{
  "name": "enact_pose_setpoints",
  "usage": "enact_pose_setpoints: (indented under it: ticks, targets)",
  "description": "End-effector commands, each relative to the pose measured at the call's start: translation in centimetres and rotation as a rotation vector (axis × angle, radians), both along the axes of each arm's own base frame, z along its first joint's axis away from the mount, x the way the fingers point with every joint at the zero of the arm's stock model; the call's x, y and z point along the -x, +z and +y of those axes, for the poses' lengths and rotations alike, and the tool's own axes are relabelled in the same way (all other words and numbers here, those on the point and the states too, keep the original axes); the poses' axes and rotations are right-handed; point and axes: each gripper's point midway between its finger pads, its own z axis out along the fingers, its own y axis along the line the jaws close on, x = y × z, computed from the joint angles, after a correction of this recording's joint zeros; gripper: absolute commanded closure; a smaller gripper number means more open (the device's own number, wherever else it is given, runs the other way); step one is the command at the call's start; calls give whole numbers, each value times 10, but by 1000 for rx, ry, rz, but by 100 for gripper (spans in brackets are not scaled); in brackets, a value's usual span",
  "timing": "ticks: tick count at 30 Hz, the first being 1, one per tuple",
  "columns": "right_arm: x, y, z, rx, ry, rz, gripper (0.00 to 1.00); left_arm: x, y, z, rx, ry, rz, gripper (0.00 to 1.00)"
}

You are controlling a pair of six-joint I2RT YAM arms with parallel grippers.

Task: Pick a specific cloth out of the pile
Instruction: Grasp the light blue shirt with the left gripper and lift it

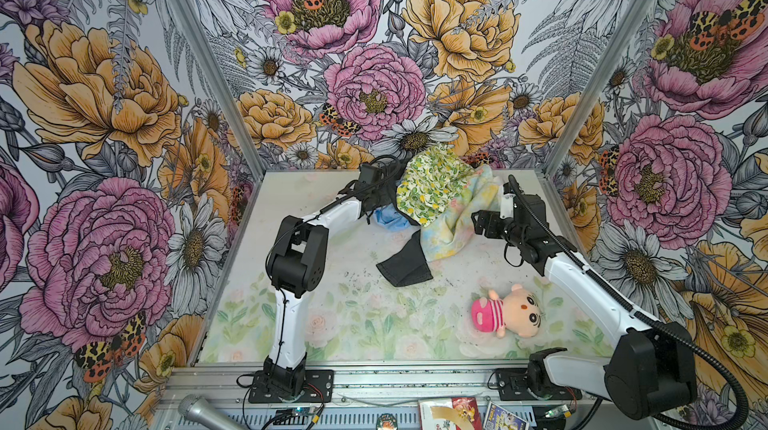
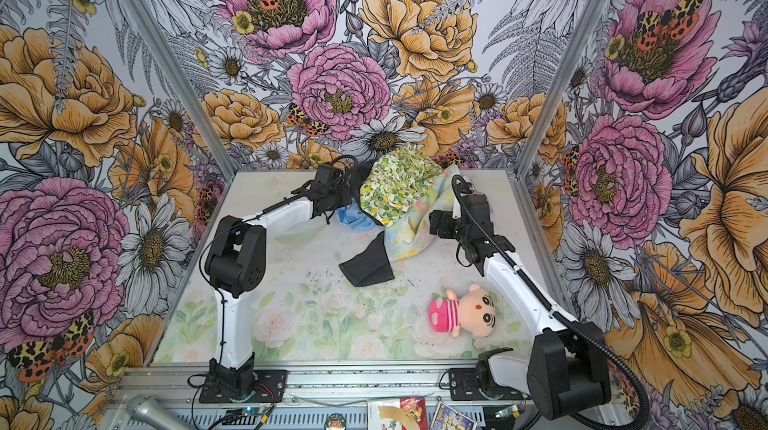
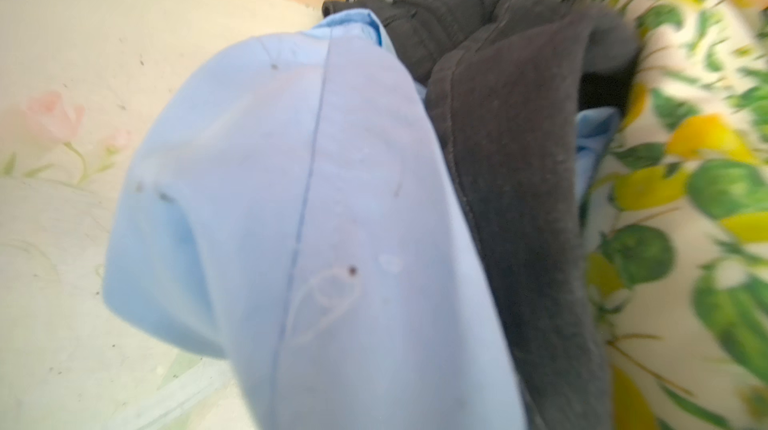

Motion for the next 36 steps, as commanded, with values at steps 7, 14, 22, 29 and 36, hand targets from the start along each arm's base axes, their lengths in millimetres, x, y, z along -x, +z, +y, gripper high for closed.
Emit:
enact_pose_setpoints:
  ticks: [7, 14, 22, 29, 36]
  targets:
    - [-9, 39, -6, 37, -21, -105, 10, -5, 166, -14, 118, -29, -334, 100]
    - [-10, 55, -5, 24, -19, -141, 10, 10, 254, -20, 199, -76, -494, 100]
    - [-9, 57, -7, 21, -27, -146, 10, 29, 331, -20, 269, -118, -639, 100]
    - [-8, 56, -7, 20, -29, -145, 10, 47, 380, -30, 321, -183, -730, 100]
    - [-7, 57, -7, 27, -28, -150, 10, 75, 424, -20, 352, -193, -812, 100]
